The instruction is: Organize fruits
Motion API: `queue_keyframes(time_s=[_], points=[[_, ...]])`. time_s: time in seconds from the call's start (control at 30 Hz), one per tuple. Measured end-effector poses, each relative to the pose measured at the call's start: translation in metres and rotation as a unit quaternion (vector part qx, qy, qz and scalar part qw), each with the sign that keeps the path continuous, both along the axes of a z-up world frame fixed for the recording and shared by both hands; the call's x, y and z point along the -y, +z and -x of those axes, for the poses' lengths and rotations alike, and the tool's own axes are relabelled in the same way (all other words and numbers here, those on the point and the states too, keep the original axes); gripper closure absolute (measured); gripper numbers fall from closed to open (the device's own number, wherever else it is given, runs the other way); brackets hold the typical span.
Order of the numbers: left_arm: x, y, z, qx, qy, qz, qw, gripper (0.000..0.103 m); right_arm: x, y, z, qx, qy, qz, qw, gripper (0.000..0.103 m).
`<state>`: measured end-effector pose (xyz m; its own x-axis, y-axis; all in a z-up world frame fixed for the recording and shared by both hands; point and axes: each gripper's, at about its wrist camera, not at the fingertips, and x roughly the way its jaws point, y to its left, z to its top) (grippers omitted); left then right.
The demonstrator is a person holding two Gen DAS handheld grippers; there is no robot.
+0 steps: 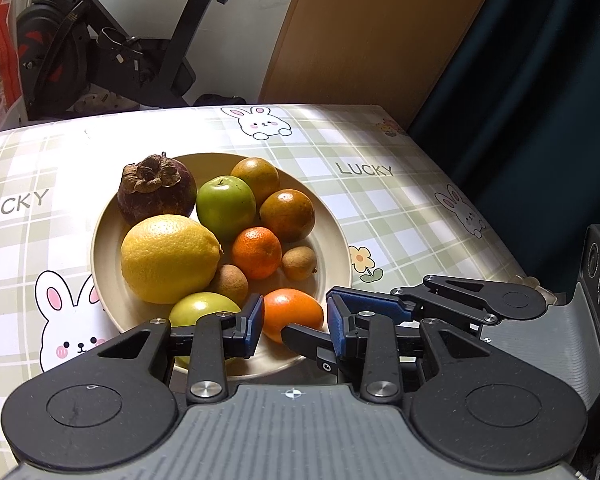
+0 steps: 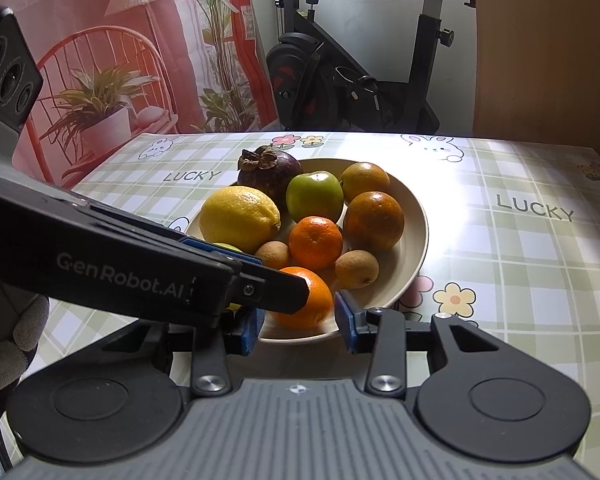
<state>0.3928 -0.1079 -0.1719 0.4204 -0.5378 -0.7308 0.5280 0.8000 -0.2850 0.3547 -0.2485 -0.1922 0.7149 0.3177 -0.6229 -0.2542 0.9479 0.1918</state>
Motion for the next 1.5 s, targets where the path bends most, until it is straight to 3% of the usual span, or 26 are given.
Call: queue_keyframes(time_s=[0.1, 0.17, 0.27, 0.33, 0.43, 0.67, 1.03, 1.23, 1.5], points=[[-0.007, 0.009, 0.005, 0.01, 0.004, 0.009, 0.9999, 0.061, -0.003, 0.005, 0.002, -0.001, -0.004, 0.01, 1.0, 0.061], [-0.014, 0.018, 0.01, 0.015, 0.005, 0.027, 0.9995, 0.035, -0.003, 0.009, 0.005, 0.0, -0.008, 0.014, 1.0, 0.06], [-0.026, 0.037, 0.022, 0.042, 0.009, 0.042, 0.9982, 0.018, -0.002, 0.017, 0.012, 0.005, -0.017, 0.015, 1.0, 0.051], [-0.031, 0.049, 0.031, 0.064, 0.015, 0.033, 0.9973, 0.013, 0.0, 0.024, 0.018, 0.014, -0.021, 0.013, 1.0, 0.042], [-0.039, 0.067, 0.043, 0.093, 0.024, 0.019, 0.9952, 0.013, 0.001, 0.039, 0.028, 0.031, -0.032, 0.009, 0.999, 0.023], [-0.08, 0.109, 0.066, 0.138, 0.069, 0.046, 0.9869, 0.01, 0.001, 0.081, 0.054, 0.064, -0.068, 0.002, 0.996, 0.005], [-0.12, 0.159, 0.112, 0.215, 0.163, 0.047, 0.9618, 0.003, -0.003, 0.142, 0.084, 0.104, -0.093, -0.024, 0.99, 0.0], [-0.121, 0.174, 0.129, 0.244, 0.191, 0.017, 0.9507, 0.002, -0.01, 0.159, 0.097, 0.118, -0.085, -0.035, 0.989, 0.0], [-0.125, 0.177, 0.139, 0.244, 0.193, 0.009, 0.9505, 0.0, -0.013, 0.168, 0.107, 0.117, -0.088, -0.04, 0.988, 0.0]])
